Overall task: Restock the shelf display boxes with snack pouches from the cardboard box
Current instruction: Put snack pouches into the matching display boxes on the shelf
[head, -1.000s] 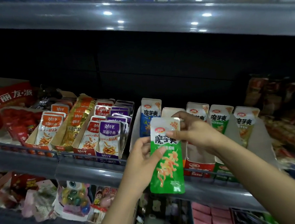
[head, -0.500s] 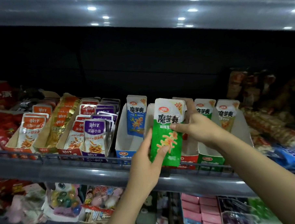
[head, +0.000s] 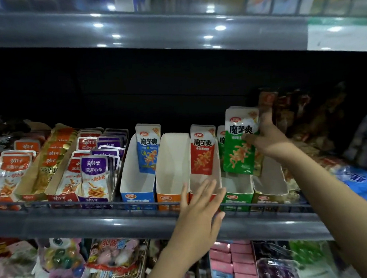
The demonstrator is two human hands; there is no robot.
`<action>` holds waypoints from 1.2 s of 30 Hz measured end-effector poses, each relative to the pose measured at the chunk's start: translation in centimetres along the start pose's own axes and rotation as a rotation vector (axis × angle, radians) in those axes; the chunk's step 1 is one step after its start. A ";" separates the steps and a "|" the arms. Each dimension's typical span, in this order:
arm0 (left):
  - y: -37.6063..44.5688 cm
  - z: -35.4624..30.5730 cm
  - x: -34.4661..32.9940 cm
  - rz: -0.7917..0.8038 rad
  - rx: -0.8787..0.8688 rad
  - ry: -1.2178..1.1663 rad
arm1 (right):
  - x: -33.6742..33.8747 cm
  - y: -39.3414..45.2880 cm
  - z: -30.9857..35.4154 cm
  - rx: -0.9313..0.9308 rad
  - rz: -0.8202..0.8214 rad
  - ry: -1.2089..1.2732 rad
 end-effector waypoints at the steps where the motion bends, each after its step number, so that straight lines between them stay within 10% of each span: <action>1: 0.1 -0.1 -0.4 0.002 -0.011 0.069 | -0.2 0.2 0.0 -0.011 0.012 0.004; 8: 1.9 -0.7 0.0 -0.017 -0.066 0.172 | -2.5 1.6 -0.3 -0.048 0.158 -0.049; 24: 2.3 -1.1 0.4 -0.015 -0.078 -0.020 | -2.0 0.9 -1.9 -0.061 -0.125 0.000; 36: 2.2 -1.4 0.7 0.012 -0.064 -0.038 | -2.5 1.0 -1.4 0.098 -0.032 -0.470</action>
Point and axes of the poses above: each hand's wrist, its own y-axis towards the middle knuckle, its own x-axis out of the back of the hand, z = x × y, the point moved 6 cm from there along y, towards the middle knuckle, and after that the axes turned 15 degrees about -x, right-handed, at the moved point
